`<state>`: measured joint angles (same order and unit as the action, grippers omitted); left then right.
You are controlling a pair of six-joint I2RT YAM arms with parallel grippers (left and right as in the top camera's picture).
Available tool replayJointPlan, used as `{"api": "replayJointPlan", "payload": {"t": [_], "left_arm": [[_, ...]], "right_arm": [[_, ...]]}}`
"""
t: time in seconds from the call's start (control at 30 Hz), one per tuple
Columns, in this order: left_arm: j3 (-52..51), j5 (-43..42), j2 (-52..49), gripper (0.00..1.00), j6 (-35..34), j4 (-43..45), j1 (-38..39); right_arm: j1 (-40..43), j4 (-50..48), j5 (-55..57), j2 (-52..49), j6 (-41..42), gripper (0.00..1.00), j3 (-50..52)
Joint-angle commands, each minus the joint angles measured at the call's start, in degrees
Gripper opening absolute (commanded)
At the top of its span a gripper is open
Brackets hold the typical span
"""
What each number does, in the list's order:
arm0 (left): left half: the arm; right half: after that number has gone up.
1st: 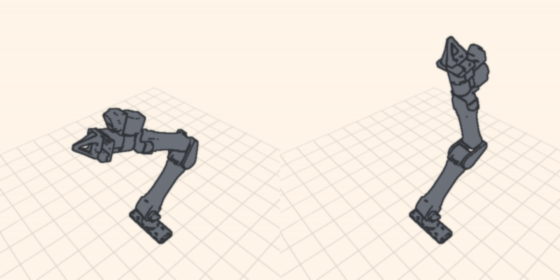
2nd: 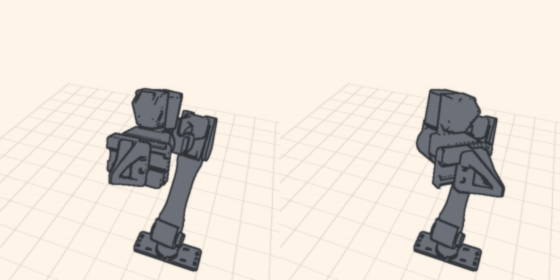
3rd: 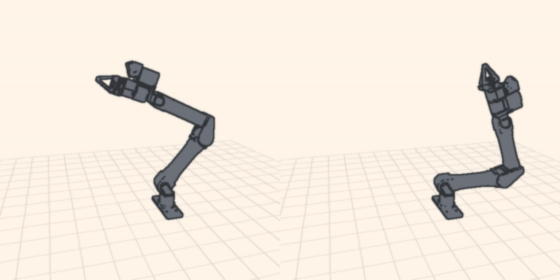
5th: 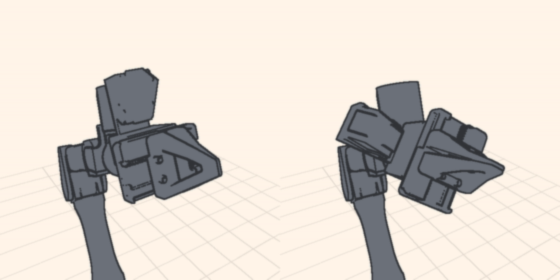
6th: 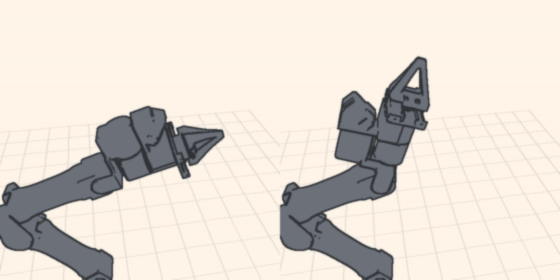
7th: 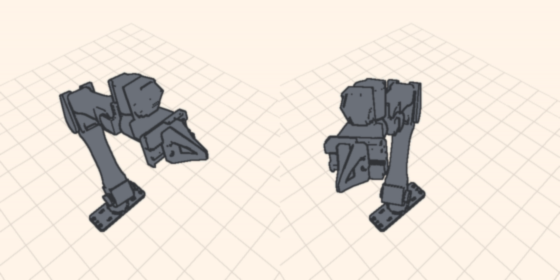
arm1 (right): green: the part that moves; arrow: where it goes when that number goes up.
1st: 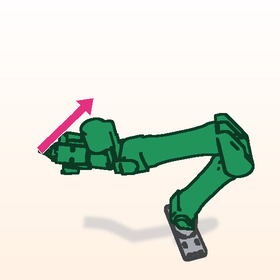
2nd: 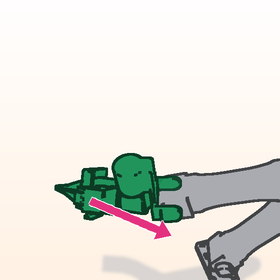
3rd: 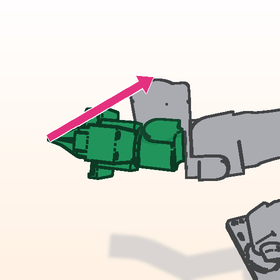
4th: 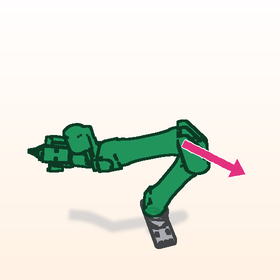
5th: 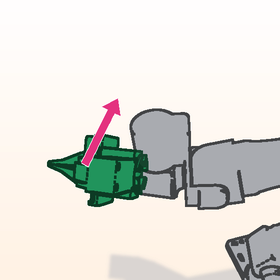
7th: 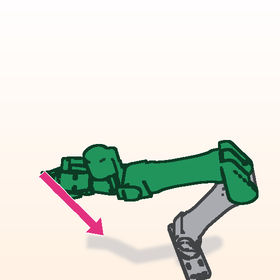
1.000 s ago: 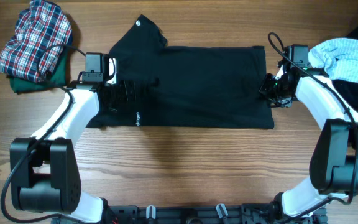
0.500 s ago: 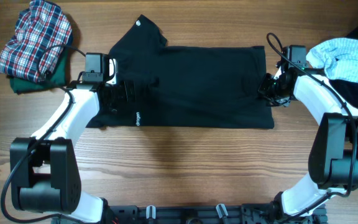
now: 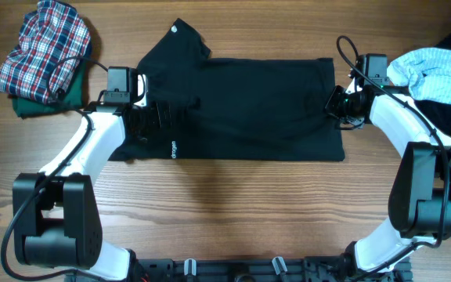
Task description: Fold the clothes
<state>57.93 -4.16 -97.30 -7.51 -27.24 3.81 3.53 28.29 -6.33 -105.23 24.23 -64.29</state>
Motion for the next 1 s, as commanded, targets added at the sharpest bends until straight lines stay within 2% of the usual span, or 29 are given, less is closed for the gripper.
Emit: {"api": "replayJointPlan", "payload": {"t": [0.0,0.4,0.7,0.73,0.77,0.8,0.83,0.87,0.9,0.97], "left_arm": [[0.81,0.81,-0.37,1.0,1.36,-0.17,-0.07],[0.81,0.81,-0.37,1.0,1.33,-0.2,-0.07],[0.81,0.81,-0.37,1.0,1.36,-0.2,-0.07],[0.81,0.81,-0.37,1.0,1.33,-0.2,-0.07],[0.81,0.81,-0.37,1.0,1.36,-0.17,-0.07],[0.81,0.81,-0.37,1.0,1.36,-0.13,-0.07],[0.81,0.83,-0.37,1.0,1.36,-0.07,-0.07],[0.81,0.85,-0.37,1.0,1.36,0.13,-0.07],[0.81,1.05,-0.37,1.0,1.36,0.66,-0.07],[0.81,1.07,-0.37,1.0,1.38,1.49,-0.07]], "right_arm": [[0.76,-1.01,0.61,-1.4,0.66,0.04,-0.96],[1.6,-5.97,0.61,-1.4,-1.55,0.04,-1.11],[1.6,-2.91,5.14,-1.4,-0.07,0.04,-1.11],[1.6,-2.6,5.14,-1.4,-0.15,0.09,-1.11],[1.57,-2.38,5.11,-1.4,-0.24,0.31,-1.11],[1.57,-2.38,5.07,-1.4,-0.26,0.57,-1.11],[1.57,-2.36,5.07,-1.4,-0.37,0.64,-1.11],[1.57,-2.4,4.87,-1.4,-0.9,0.68,-1.14],[1.57,-2.43,3.91,-1.38,-2.05,0.79,-1.38],[1.57,-2.03,2.54,-1.38,-3.23,0.82,-2.19]]}}
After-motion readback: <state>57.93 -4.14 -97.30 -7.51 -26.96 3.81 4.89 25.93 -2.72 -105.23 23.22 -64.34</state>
